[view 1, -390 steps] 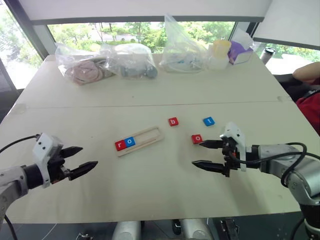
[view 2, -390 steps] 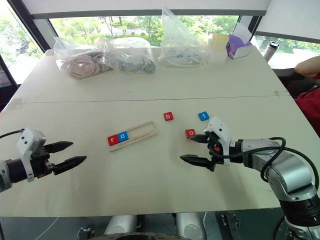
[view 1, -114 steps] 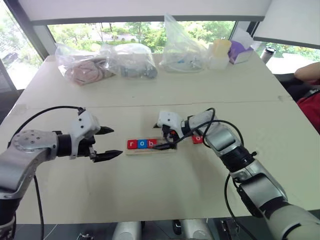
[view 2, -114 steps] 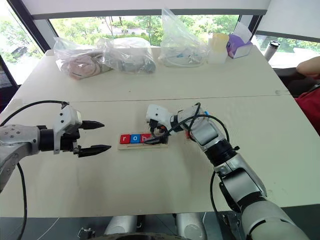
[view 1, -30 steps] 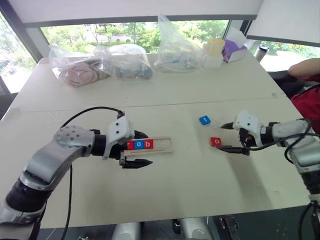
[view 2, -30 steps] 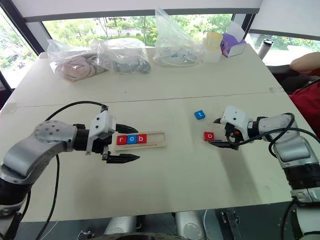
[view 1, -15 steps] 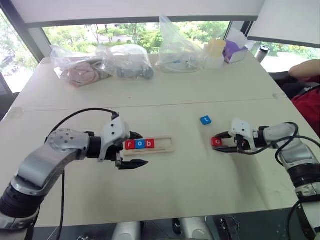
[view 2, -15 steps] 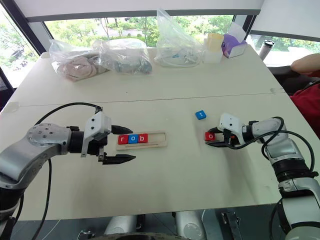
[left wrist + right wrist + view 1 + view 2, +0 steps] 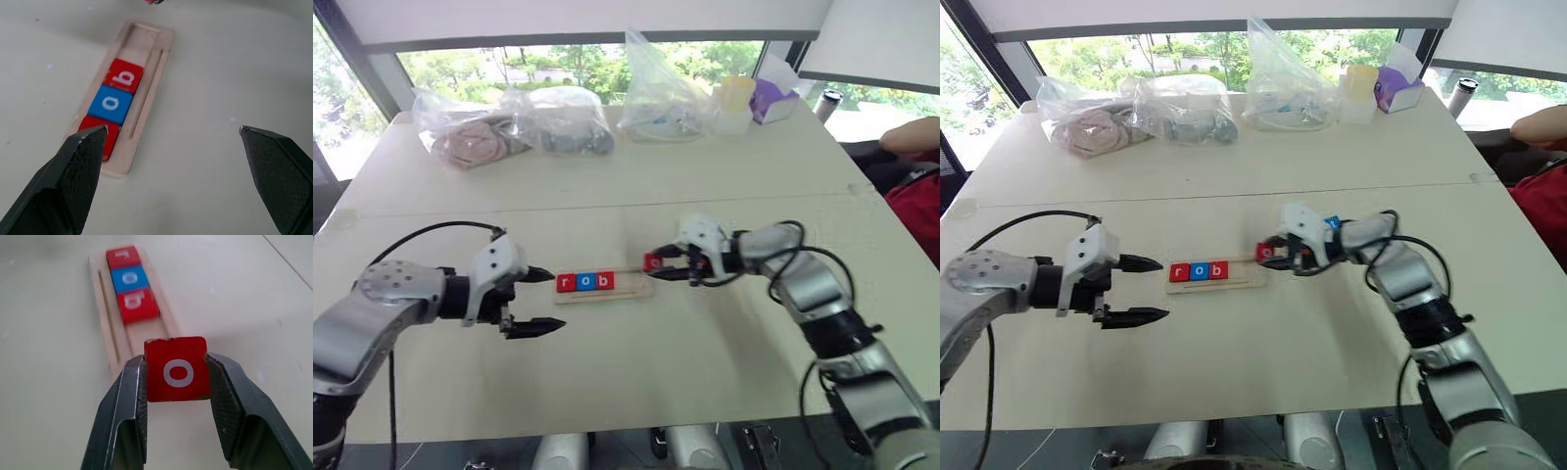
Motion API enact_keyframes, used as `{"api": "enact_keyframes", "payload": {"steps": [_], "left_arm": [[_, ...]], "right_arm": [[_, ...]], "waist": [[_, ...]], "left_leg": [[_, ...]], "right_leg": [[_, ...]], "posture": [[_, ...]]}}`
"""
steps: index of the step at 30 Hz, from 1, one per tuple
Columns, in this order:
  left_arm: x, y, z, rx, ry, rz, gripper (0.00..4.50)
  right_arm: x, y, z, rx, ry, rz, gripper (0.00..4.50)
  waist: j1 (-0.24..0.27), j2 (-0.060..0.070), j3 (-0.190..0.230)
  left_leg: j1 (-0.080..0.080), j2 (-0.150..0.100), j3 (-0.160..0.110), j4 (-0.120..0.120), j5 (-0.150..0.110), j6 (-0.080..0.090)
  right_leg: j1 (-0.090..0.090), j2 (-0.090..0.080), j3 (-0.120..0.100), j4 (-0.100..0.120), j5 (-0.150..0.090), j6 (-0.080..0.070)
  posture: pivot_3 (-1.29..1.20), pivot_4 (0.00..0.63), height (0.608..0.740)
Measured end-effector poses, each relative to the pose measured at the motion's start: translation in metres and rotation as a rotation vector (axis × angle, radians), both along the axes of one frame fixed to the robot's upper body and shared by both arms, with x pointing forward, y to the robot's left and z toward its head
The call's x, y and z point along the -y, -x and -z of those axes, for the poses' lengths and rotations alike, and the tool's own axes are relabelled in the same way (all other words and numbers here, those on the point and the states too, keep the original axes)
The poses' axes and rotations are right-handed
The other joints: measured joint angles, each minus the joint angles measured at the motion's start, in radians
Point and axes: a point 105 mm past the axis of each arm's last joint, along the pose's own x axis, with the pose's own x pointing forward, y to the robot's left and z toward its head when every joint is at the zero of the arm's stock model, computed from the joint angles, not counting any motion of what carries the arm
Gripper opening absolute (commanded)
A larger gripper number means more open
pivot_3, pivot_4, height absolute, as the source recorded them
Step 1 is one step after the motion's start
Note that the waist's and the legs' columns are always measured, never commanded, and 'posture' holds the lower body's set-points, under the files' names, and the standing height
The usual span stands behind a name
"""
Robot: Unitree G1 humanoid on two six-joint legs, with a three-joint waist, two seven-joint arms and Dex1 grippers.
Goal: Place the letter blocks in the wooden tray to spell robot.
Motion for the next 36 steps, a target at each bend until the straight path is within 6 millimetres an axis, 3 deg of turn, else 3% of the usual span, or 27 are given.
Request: {"api": "enact_keyframes", "payload": {"steps": [3, 10, 36], "left_arm": [[-0.004, -0.001, -0.003, 0.017, -0.001, -0.020, 4.50], [0.000, 0.004, 0.003, 0.017, 0.012, -0.039, 4.50], [0.009, 0.000, -0.003, 0.047, 0.034, -0.065, 4.50]], "right_arm": [[-0.014, -0.003, 0.004, 0.016, 0.030, -0.014, 1.16], [-0.016, 0.000, 0.017, -0.011, 0.093, -0.075, 1.16], [-0.027, -0.002, 0.028, 0.005, 0.112, -0.158, 1.16]], "waist": [[0.004, 0.000, 0.000], [0.003, 0.000, 0.000], [-0.006, 0.000, 0.000]], "left_leg": [[-0.001, -0.001, 0.001, 0.000, 0.000, 0.000], [-0.001, -0.001, 0.001, -0.001, 0.000, 0.000], [0.000, -0.001, 0.001, -0.001, 0.000, 0.000]], "right_leg": [[0.000, -0.003, 0.000, -0.003, 0.000, 0.001], [0.001, -0.004, 0.001, -0.003, 0.001, 0.004], [0.000, -0.002, 0.000, -0.002, 0.002, 0.004]], "posture": [[0.00, 0.150, 0.740], [0.00, 0.150, 0.740], [0.00, 0.150, 0.740]]}}
